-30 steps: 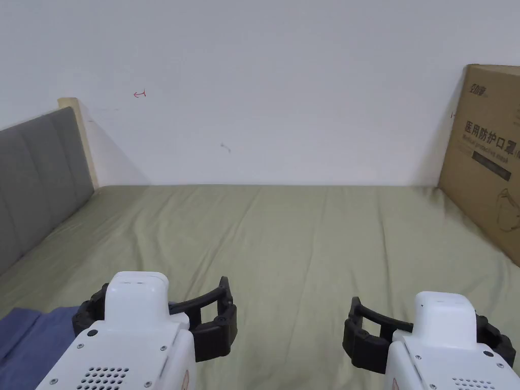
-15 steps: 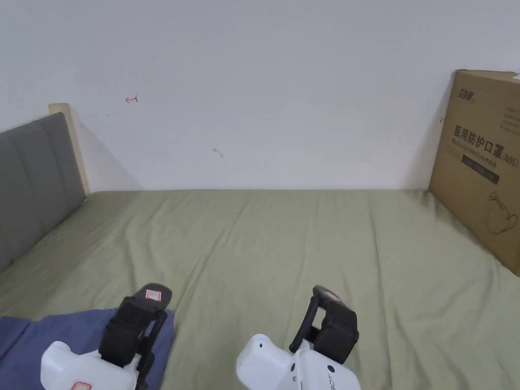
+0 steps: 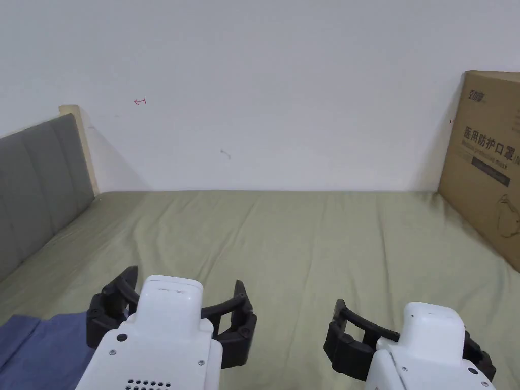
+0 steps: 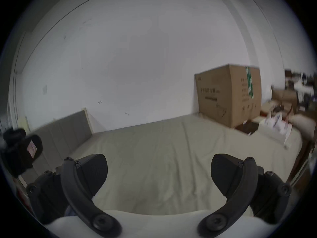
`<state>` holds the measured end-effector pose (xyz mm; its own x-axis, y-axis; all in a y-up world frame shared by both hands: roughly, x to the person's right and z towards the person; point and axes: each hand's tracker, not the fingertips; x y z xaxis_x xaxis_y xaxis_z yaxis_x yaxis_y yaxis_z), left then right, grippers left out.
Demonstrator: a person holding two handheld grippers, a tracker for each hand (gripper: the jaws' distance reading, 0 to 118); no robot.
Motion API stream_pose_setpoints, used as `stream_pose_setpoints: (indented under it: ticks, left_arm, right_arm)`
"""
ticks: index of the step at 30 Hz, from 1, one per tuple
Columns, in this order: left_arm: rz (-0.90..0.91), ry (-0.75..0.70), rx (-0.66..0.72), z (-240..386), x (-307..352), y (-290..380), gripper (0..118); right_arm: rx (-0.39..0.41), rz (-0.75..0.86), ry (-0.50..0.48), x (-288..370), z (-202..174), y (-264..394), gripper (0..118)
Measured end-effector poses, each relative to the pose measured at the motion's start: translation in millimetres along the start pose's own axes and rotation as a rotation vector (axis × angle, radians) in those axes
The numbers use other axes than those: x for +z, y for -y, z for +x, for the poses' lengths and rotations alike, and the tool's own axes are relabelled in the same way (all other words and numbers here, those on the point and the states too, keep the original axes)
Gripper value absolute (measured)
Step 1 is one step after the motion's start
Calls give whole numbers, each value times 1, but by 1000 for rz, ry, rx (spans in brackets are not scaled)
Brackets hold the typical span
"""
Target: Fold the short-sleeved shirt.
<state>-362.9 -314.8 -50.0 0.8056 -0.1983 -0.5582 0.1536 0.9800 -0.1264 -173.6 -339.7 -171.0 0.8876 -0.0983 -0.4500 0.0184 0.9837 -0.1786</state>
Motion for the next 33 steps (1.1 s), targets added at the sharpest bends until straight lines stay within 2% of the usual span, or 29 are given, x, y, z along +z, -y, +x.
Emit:
stream_pose_setpoints:
  ticks: [1,2,4,6,9,10,11,12,13,14,15,17,21,23,28,33]
  left_arm:
    - [-15,41,53,-2,-1,-1,113]
    - [-31,59,95,-4,-2,-2,113]
    - [-40,108,170,-13,-5,-6,113]
    - [-27,91,163,-15,-4,-8,113]
    - [-17,66,152,-20,-2,-10,112]
    - [-23,62,154,-21,-1,-10,110]
    - [-35,62,166,-21,-1,-10,103]
    - [-47,68,185,-22,-1,-8,86]
    - [-70,70,208,-23,-2,-6,43]
    - [-79,86,198,-23,-5,-3,5]
    - [-102,50,173,-21,-4,0,0]
    - [-62,83,168,-23,-3,5,0]
    - [-73,94,214,-25,-7,4,0]
    - [-78,101,209,-23,-7,0,0]
    - [-95,98,206,-27,-7,-1,0]
    - [-86,-7,213,-58,6,-6,0]
  right_arm:
    - [63,18,-3,1,-6,-3,118]
    - [88,29,14,2,-9,-7,118]
    - [95,41,-5,3,-11,-16,118]
    - [106,45,-12,1,-14,-20,118]
    - [192,49,-5,1,-16,-18,117]
    - [191,45,-8,1,-16,-17,112]
    - [194,40,-9,3,-16,-16,102]
    - [187,40,-11,3,-16,-14,75]
    - [177,33,12,1,-17,-11,21]
    - [177,21,38,-1,-17,-9,6]
    - [173,28,27,1,-15,-8,6]
    - [159,12,11,0,-12,-8,0]
    - [159,14,-2,-1,-9,-12,0]
    - [159,20,17,0,-12,-11,0]
    - [159,-6,-9,-4,-14,-15,0]
    - [162,-3,-135,-9,-40,-20,0]
